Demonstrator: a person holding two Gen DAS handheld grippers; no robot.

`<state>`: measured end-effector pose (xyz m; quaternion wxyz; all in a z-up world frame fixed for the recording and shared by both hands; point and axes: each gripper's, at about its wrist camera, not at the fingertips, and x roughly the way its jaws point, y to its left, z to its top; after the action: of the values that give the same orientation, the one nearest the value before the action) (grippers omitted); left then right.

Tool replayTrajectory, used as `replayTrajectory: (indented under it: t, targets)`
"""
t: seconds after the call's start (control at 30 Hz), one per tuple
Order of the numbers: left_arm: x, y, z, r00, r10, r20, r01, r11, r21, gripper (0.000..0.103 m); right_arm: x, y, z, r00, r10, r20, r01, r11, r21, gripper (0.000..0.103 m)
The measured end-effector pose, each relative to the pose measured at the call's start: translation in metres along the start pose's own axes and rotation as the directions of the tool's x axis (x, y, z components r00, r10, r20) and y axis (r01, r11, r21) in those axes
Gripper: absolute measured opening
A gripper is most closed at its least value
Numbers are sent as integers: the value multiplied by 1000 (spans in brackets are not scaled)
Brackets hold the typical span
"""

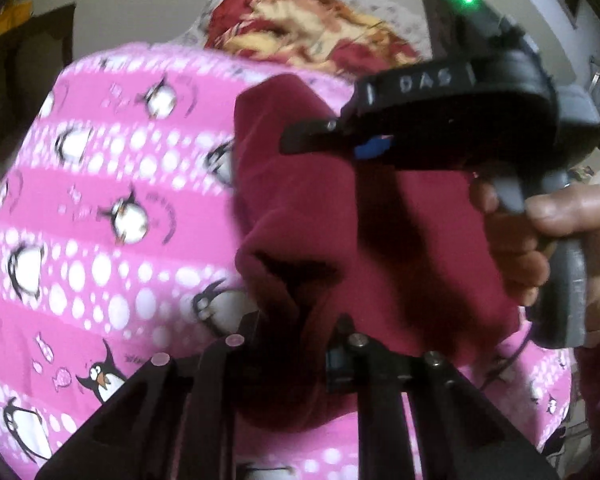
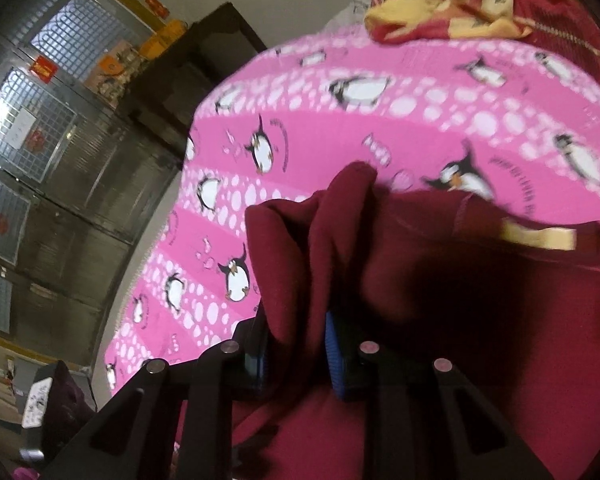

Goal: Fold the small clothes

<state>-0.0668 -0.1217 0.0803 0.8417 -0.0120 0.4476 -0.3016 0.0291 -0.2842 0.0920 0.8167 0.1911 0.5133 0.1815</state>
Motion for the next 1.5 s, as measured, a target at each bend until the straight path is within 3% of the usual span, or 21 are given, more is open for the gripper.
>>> replayTrajectory:
  t: [0.23, 0.53, 0.7, 0.73, 0.8, 0.87, 0.9, 0.93, 1.0, 1.07, 1.17, 1.27, 1.37, 1.4, 1.43, 1.47, 1.5]
  targets:
    - [-7, -74, 20, 996, -93, 8, 92, 990, 111, 17, -83, -26, -10, 994, -50, 97, 52, 999, -11, 24]
    - [40, -176, 18, 987, -152, -54, 161, 949, 272, 16, -157, -111, -50, 978, -128, 163, 107, 986, 130, 21]
    - [78, -209, 7, 983, -140, -116, 171, 931, 322, 16, -173, -163, -76, 971, -153, 183, 107, 965, 240, 19]
    - [80, -213, 4, 983, -136, -119, 169, 929, 328, 16, -174, -175, -82, 968, -161, 191, 105, 957, 272, 13]
    - [92, -220, -3, 984, -120, -133, 159, 925, 344, 17, -169, -196, -90, 968, -164, 188, 94, 938, 334, 12]
    - [96, -223, -8, 984, -113, -138, 155, 924, 350, 21, -162, -203, -95, 969, -177, 172, 108, 931, 348, 12]
    - [97, -225, -9, 983, -113, -142, 157, 921, 357, 31, -160, -205, -96, 969, -176, 175, 104, 927, 360, 13]
    - [95, -226, -10, 979, -130, -155, 178, 917, 356, 52, -161, -208, -97, 969, -158, 189, 74, 918, 389, 15]
    - [81, -222, -10, 970, -172, -171, 221, 915, 336, 75, -170, -209, -102, 966, -129, 226, 18, 899, 437, 22]
    - [61, -215, -9, 971, -186, -149, 227, 911, 343, 76, -182, -198, -107, 958, -130, 256, 11, 908, 419, 46]
    - [32, -196, -9, 982, -161, -101, 188, 898, 397, 76, -195, -176, -121, 959, -127, 255, 31, 936, 352, 64]
    - [26, -167, -8, 996, -62, -58, 80, 912, 403, 77, -193, -164, -137, 966, -124, 226, 48, 948, 315, 67]
    - [40, -146, -6, 997, 11, -73, 16, 936, 353, 77, -174, -164, -144, 975, -127, 181, 64, 945, 320, 67]
    - [45, -139, -5, 996, 10, -84, 17, 948, 318, 77, -166, -164, -146, 979, -123, 163, 65, 944, 324, 67]
    - [48, -135, -5, 996, 4, -90, 23, 957, 289, 77, -161, -163, -148, 980, -123, 155, 68, 945, 321, 59]
    - [49, -134, -4, 996, 5, -92, 21, 961, 277, 77, -159, -160, -151, 979, -139, 150, 88, 948, 306, 27]
    - [50, -133, -5, 996, 7, -92, 18, 963, 269, 77, -162, -156, -154, 971, -177, 158, 128, 952, 280, 23]
